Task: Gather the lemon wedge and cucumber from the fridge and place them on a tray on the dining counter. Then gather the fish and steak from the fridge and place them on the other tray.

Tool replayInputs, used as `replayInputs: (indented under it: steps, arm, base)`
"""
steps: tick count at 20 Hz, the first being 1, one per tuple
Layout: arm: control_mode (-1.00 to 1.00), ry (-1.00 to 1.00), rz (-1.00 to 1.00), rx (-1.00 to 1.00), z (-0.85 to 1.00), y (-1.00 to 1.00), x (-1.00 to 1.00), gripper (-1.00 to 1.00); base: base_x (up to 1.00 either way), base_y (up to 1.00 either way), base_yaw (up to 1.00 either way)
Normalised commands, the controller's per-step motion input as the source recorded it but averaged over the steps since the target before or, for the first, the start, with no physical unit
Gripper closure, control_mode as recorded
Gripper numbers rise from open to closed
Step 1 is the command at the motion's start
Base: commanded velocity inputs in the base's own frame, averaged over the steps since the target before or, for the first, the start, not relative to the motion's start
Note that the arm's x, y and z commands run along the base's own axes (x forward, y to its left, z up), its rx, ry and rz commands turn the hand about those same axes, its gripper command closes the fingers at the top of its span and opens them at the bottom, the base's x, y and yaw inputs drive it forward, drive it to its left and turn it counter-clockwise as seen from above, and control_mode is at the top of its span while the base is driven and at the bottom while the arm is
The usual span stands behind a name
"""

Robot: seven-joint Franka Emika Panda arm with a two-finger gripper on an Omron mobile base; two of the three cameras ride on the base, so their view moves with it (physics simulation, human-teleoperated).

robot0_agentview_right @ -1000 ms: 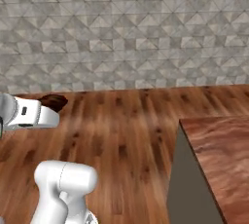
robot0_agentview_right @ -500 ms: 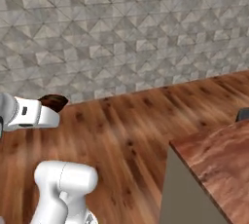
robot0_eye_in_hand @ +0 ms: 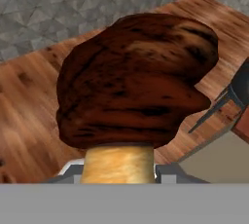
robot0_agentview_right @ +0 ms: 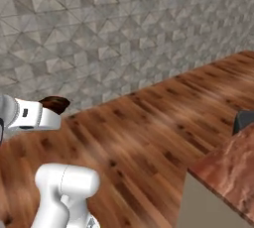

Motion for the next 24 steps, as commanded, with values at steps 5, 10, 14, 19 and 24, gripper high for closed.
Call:
replayInputs:
  steps: [5, 10, 14, 19, 24]
  arm:
    - [1.00, 0.00, 0.00, 0.00, 0.00, 0.00, 0.00, 1.00]
    - [1.00, 0.00, 0.00, 0.00, 0.00, 0.00, 0.00, 1.00]
    - [1.00, 0.00, 0.00, 0.00, 0.00, 0.00, 0.00, 1.00]
    - [1.00, 0.00, 0.00, 0.00, 0.00, 0.00, 0.00, 1.00]
    - [1.00, 0.00, 0.00, 0.00, 0.00, 0.00, 0.00, 1.00]
  base:
    - [0.76, 0.61, -0.49]
    - [0.76, 0.60, -0.49]
    - [0.82, 0.52, -0.48]
    - [0.87, 0.44, -0.47]
    - [0.91, 0.42, -0.46]
